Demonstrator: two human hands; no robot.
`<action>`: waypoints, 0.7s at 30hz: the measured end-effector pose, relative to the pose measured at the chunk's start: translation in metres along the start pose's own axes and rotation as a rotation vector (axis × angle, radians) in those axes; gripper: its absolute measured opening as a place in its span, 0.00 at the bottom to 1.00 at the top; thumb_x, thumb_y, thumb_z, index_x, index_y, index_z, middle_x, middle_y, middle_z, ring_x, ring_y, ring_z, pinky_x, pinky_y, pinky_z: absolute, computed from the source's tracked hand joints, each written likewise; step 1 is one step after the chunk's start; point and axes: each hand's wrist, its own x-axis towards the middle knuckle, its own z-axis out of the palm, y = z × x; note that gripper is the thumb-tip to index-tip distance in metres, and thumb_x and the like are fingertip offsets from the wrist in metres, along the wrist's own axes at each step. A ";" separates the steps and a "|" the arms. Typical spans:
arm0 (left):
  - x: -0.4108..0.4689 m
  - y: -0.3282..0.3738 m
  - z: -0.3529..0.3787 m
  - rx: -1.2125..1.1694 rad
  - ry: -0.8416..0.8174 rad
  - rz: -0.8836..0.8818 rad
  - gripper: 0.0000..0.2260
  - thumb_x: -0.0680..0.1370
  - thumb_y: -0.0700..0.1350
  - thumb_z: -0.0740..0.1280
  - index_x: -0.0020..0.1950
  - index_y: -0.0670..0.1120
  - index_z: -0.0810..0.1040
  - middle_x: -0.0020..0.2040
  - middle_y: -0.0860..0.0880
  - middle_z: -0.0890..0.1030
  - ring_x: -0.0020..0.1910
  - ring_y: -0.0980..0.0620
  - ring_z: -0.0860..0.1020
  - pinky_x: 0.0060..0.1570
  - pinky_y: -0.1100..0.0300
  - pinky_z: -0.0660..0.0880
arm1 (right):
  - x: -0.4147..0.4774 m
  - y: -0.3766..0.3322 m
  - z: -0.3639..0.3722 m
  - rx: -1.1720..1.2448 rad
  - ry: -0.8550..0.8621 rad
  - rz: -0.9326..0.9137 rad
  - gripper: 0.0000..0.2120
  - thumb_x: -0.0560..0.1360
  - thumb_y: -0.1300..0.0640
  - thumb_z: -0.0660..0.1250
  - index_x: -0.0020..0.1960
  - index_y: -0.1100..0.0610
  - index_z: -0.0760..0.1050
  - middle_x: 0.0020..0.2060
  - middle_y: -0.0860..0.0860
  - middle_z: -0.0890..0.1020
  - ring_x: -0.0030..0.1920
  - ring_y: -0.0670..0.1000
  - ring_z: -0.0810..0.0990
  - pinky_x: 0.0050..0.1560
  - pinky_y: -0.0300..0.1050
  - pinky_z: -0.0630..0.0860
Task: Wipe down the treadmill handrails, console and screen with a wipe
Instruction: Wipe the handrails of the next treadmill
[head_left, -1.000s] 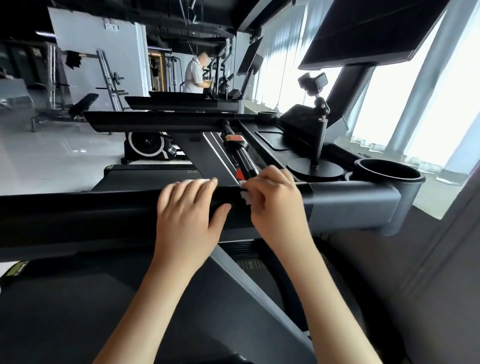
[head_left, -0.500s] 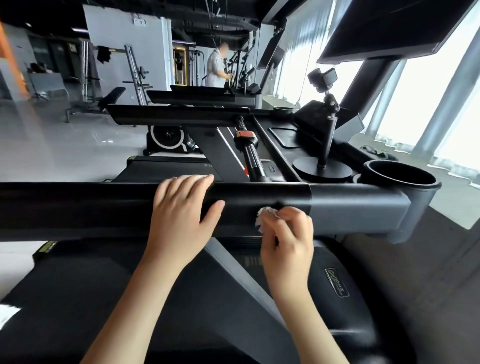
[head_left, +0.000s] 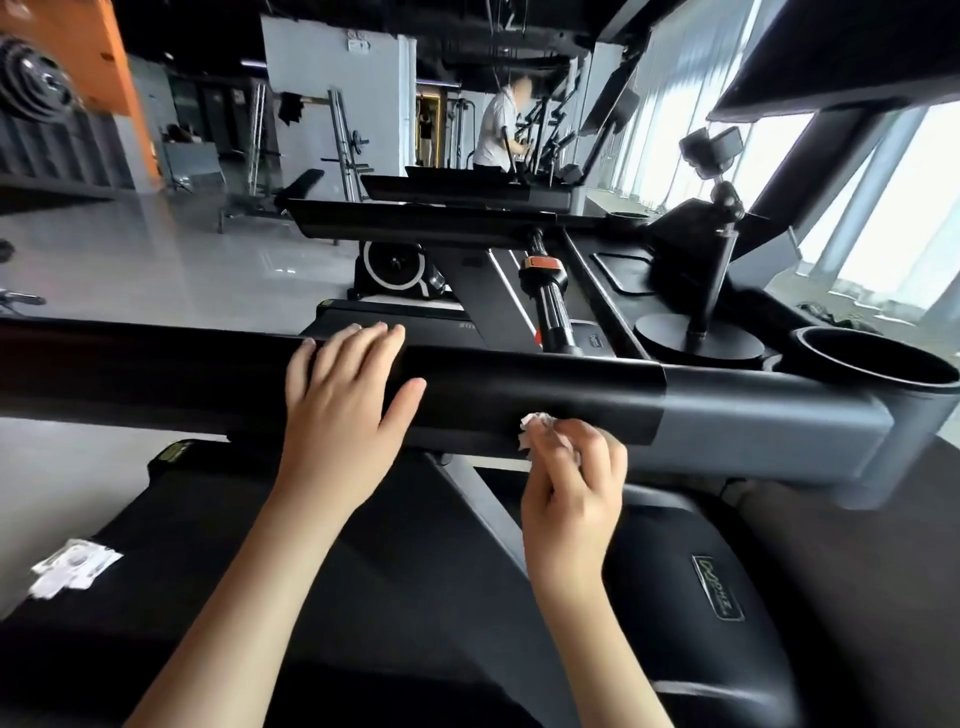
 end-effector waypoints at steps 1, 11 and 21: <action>-0.001 -0.002 0.001 0.005 0.001 0.007 0.25 0.78 0.57 0.53 0.69 0.45 0.72 0.67 0.48 0.75 0.69 0.47 0.68 0.71 0.48 0.53 | 0.000 -0.006 0.004 0.019 -0.026 -0.032 0.09 0.74 0.72 0.66 0.49 0.64 0.83 0.49 0.51 0.77 0.48 0.53 0.73 0.56 0.31 0.67; -0.002 -0.001 0.004 0.004 0.033 0.033 0.23 0.79 0.54 0.55 0.68 0.44 0.73 0.65 0.48 0.76 0.68 0.47 0.70 0.70 0.47 0.56 | 0.049 -0.032 0.017 -0.046 -0.134 0.000 0.16 0.66 0.77 0.69 0.49 0.62 0.83 0.45 0.54 0.81 0.48 0.54 0.71 0.51 0.32 0.66; -0.001 -0.005 0.006 0.012 0.053 0.055 0.23 0.78 0.54 0.55 0.68 0.44 0.73 0.65 0.46 0.77 0.67 0.45 0.71 0.69 0.45 0.58 | 0.084 -0.048 0.034 0.043 -0.419 -0.094 0.08 0.66 0.69 0.67 0.39 0.61 0.83 0.36 0.54 0.81 0.39 0.59 0.78 0.35 0.44 0.74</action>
